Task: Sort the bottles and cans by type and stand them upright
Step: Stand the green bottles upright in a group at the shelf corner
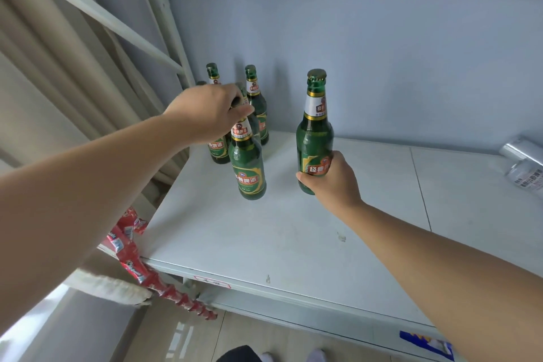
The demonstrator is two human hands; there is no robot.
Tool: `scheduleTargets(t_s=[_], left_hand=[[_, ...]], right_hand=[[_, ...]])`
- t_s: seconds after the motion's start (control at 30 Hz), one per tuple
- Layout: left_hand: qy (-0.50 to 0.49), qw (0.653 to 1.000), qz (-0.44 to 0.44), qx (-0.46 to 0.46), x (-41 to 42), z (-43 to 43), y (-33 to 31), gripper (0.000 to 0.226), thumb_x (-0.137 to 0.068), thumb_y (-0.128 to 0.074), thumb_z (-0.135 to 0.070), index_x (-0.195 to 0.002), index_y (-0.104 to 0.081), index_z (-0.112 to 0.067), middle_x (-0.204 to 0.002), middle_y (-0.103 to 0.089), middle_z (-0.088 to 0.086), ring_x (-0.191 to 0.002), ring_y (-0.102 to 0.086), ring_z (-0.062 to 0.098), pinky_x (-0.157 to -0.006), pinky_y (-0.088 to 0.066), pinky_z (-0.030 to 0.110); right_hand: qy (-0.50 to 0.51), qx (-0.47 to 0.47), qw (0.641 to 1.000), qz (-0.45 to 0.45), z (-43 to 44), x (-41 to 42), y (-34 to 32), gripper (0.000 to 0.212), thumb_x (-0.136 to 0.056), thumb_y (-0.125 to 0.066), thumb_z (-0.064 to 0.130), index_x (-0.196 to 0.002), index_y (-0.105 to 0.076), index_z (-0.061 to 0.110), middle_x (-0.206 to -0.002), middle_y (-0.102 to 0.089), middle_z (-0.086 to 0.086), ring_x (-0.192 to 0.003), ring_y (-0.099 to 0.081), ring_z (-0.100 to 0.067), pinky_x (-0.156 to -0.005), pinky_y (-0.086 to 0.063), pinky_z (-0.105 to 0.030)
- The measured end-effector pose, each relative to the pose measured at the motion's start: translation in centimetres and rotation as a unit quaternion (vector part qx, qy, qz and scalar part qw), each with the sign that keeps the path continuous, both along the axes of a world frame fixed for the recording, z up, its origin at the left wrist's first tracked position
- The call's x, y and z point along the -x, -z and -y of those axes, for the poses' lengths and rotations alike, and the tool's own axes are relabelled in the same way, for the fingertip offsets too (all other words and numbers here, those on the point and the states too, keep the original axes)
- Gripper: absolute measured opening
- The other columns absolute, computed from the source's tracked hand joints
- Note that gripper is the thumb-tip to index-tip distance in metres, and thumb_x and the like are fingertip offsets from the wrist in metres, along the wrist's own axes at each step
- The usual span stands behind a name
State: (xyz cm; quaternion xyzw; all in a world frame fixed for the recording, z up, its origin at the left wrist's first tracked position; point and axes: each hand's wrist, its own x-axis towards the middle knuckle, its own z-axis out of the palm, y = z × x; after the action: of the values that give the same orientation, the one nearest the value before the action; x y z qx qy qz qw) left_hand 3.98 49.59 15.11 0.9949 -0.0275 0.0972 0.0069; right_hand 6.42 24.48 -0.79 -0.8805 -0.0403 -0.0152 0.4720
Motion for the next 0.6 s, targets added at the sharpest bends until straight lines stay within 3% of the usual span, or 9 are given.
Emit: scheduleTargets(t_s=[0.2, 0.43, 0.6], left_hand=[[-0.020, 1.000, -0.009, -0.010, -0.2, -3.1, 1.0, 0.043, -0.103, -0.041, -0.056, -0.098, -0.054, -0.016, -0.074, -0.060, 0.005, -0.065, -0.057, 0.025, -0.060, -0.049, 0.042], [-0.028, 0.999, -0.023, -0.018, -1.0, -7.9, 1.5, 0.044, -0.103, -0.037, -0.059, -0.095, -0.052, -0.018, -0.075, -0.061, 0.002, -0.067, -0.058, 0.021, -0.062, -0.050, 0.039], [-0.032, 0.999, -0.035, -0.008, -1.6, -11.0, 2.2, 0.044, -0.103, -0.037, -0.060, -0.099, -0.053, -0.019, -0.080, -0.061, 0.001, -0.071, -0.059, 0.021, -0.067, -0.053, 0.042]], right_hand=[[-0.021, -0.001, 1.000, -0.013, -3.1, -0.7, 0.6, 0.061, -0.071, -0.088, 0.040, -0.117, -0.055, 0.016, -0.105, -0.066, 0.006, -0.091, -0.064, -0.017, -0.075, -0.053, -0.030], [-0.020, -0.009, 0.999, -0.041, -8.2, -0.7, 0.9, 0.060, -0.070, -0.088, 0.035, -0.117, -0.055, 0.017, -0.102, -0.067, 0.007, -0.089, -0.064, -0.016, -0.064, -0.046, -0.024], [-0.007, -0.037, 0.997, -0.060, -12.4, -0.9, 1.9, 0.058, -0.069, -0.088, 0.036, -0.115, -0.057, 0.017, -0.101, -0.069, 0.007, -0.091, -0.066, -0.013, -0.069, -0.051, -0.025]])
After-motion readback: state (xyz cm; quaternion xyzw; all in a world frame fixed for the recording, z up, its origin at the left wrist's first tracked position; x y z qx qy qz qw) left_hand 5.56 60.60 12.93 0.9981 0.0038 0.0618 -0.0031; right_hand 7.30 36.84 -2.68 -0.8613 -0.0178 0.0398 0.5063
